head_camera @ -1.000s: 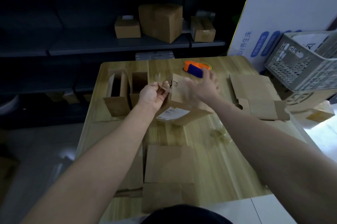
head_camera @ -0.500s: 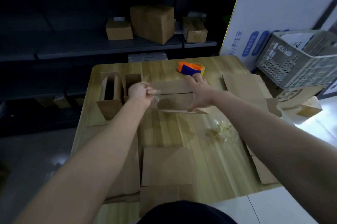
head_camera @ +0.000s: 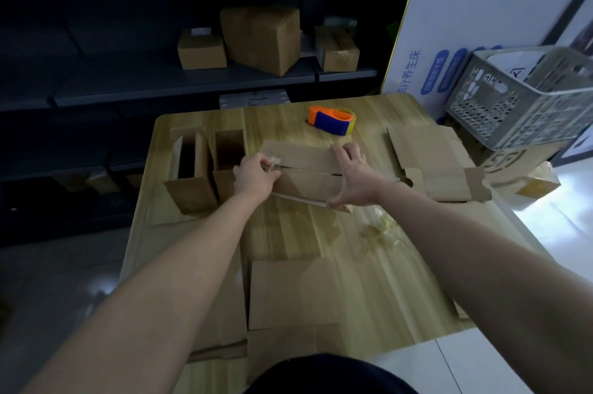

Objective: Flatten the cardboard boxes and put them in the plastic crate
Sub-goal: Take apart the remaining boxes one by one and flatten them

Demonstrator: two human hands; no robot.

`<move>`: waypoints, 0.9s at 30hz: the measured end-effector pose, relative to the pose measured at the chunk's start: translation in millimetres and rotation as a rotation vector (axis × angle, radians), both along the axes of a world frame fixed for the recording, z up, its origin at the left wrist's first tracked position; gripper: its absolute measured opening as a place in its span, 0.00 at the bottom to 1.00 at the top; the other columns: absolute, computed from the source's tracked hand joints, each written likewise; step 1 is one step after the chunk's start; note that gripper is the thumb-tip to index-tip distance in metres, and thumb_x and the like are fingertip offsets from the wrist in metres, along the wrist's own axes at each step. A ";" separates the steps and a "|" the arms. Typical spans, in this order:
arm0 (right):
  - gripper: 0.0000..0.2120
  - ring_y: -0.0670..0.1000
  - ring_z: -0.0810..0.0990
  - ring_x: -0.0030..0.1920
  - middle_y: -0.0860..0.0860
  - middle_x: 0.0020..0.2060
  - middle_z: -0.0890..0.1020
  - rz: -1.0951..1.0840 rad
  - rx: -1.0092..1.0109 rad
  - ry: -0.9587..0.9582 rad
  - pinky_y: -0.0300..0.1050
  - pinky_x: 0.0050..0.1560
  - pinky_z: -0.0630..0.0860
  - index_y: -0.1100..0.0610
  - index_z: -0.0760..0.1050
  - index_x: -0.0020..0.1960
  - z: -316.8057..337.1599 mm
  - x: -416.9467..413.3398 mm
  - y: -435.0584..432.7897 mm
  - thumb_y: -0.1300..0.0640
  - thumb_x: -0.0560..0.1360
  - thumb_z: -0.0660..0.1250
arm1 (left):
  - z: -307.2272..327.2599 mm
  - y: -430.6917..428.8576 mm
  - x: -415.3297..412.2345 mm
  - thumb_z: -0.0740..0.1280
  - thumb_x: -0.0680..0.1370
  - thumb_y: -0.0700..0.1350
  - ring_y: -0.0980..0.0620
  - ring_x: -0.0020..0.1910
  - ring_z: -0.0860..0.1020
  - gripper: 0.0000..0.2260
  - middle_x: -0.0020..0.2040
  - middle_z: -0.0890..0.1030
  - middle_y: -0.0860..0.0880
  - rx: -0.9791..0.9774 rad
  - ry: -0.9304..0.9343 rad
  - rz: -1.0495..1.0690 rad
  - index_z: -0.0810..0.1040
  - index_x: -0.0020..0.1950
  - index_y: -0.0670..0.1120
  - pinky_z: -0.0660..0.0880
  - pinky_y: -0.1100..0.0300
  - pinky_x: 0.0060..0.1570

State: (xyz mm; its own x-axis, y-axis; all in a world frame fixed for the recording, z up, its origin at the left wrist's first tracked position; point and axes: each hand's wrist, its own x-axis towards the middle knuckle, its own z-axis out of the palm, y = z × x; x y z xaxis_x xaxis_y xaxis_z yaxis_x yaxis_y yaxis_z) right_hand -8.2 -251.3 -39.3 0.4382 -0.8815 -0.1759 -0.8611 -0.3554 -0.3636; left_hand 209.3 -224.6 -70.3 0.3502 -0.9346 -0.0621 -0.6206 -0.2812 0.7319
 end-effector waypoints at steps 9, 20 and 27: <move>0.66 0.62 0.42 0.75 0.57 0.76 0.47 -0.008 -0.156 0.412 0.68 0.68 0.35 0.52 0.31 0.75 -17.4 25.6 2.6 0.33 0.59 0.74 | 9.4 1.9 -12.6 0.67 0.76 0.39 0.51 0.43 0.80 0.07 0.43 0.80 0.48 -0.074 0.546 -0.012 0.77 0.40 0.49 0.77 0.59 0.40; 0.65 0.62 0.51 0.73 0.56 0.73 0.53 -0.030 -0.402 0.215 0.70 0.70 0.44 0.49 0.29 0.74 8.4 24.9 -12.4 0.44 0.59 0.77 | 21.3 1.5 29.3 0.66 0.76 0.39 0.53 0.44 0.78 0.06 0.46 0.80 0.50 -0.193 0.937 0.630 0.78 0.44 0.50 0.75 0.58 0.45; 0.65 0.61 0.50 0.73 0.54 0.72 0.52 -0.117 -0.403 0.207 0.71 0.70 0.47 0.49 0.31 0.75 22.8 -14.4 -18.3 0.47 0.59 0.78 | 19.0 -15.6 11.8 0.64 0.77 0.41 0.49 0.46 0.78 0.06 0.51 0.81 0.46 -0.180 0.811 0.754 0.80 0.44 0.48 0.76 0.56 0.49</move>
State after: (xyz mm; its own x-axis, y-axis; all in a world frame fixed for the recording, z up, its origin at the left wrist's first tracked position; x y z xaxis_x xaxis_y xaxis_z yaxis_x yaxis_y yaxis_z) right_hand -22.7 -269.6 -16.5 0.3239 -0.9388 0.1175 -0.9436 -0.3296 -0.0328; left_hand 221.1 -240.2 -51.2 0.7477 -0.5190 -0.4143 0.3424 -0.2333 0.9101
